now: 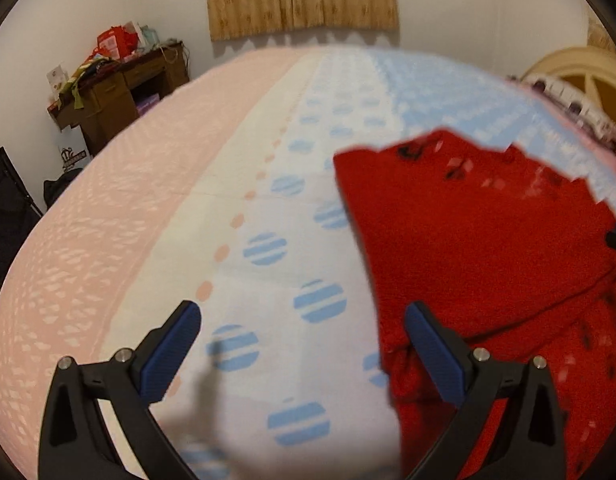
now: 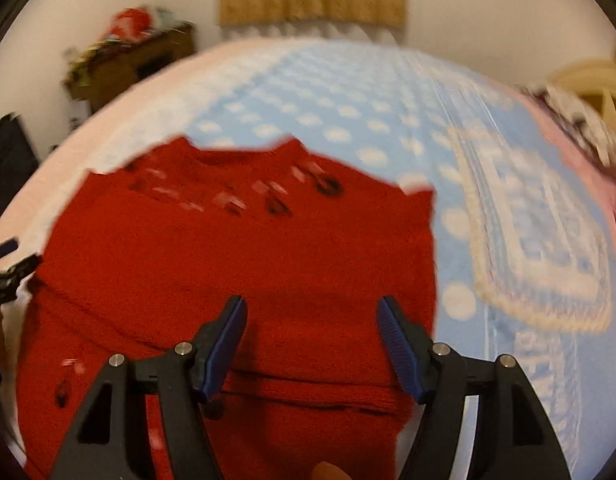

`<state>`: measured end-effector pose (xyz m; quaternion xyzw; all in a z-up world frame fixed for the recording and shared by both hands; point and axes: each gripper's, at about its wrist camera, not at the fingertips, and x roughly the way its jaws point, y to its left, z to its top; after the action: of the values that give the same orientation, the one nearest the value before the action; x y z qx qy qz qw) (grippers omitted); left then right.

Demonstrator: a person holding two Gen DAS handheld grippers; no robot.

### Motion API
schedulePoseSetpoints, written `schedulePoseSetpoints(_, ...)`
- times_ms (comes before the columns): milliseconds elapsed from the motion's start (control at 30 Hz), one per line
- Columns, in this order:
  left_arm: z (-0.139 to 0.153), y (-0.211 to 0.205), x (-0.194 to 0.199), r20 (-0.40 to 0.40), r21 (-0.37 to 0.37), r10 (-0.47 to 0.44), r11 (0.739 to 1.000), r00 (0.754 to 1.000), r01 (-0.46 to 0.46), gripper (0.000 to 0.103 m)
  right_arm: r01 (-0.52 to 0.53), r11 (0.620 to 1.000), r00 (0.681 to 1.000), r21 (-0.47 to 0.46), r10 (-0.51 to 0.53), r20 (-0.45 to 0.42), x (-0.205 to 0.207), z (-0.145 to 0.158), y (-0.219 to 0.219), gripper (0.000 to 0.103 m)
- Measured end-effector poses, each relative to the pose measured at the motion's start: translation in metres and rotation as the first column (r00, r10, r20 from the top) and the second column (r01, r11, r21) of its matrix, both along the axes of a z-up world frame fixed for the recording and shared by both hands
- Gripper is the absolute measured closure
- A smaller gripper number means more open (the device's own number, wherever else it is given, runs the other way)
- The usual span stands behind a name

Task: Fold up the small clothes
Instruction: 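Open the right tool and release the folded side edge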

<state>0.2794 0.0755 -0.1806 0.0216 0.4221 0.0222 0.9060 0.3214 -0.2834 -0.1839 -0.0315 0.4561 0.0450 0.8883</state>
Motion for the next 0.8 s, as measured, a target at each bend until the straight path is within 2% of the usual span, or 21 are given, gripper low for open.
schedulePoseSetpoints(33, -0.005, 0.001, 0.002, -0.004, -0.013, -0.005, 1.000, 1.000, 0.005, 0.000, 0.035, 0.999, 0.999, 0.023, -0.034, -0.041, 0.003, -0.009, -0.011, 0.035)
schedulePoseSetpoints(100, -0.007, 0.005, 0.000, 0.013, -0.049, 0.000, 0.999, 1.000, 0.000, 0.000, 0.018, 0.998, 1.000, 0.056, -0.017, -0.021, 0.001, -0.014, -0.021, 0.035)
schedulePoseSetpoints(300, -0.005, 0.004, -0.003, 0.022, -0.050, -0.004, 0.999, 1.000, 0.005, 0.000, -0.004, 1.000, 1.000, 0.007, 0.004, -0.007, -0.001, -0.007, -0.015, 0.035)
schedulePoseSetpoints(400, 0.002, 0.001, -0.013, 0.023, -0.033, -0.011, 0.999, 1.000, 0.012, 0.000, 0.003, 1.000, 0.999, 0.028, -0.004, 0.045, -0.020, 0.007, -0.013, 0.035)
schedulePoseSetpoints(500, 0.008, -0.002, -0.023, 0.023, -0.024, -0.034, 0.999, 0.999, 0.035, 0.000, -0.002, 1.000, 0.996, -0.006, 0.002, 0.084, -0.035, 0.015, -0.013, 0.035)
schedulePoseSetpoints(600, 0.013, -0.007, -0.040, 0.027, -0.018, -0.061, 0.998, 0.998, 0.061, 0.000, 0.007, 1.000, 0.997, -0.022, -0.005, 0.081, -0.045, 0.016, -0.017, 0.035)
schedulePoseSetpoints(800, 0.022, -0.010, -0.064, 0.041, -0.044, -0.071, 0.996, 0.997, 0.073, 0.000, 0.038, 0.999, 0.996, 0.019, -0.039, 0.080, -0.077, 0.021, -0.028, 0.035)
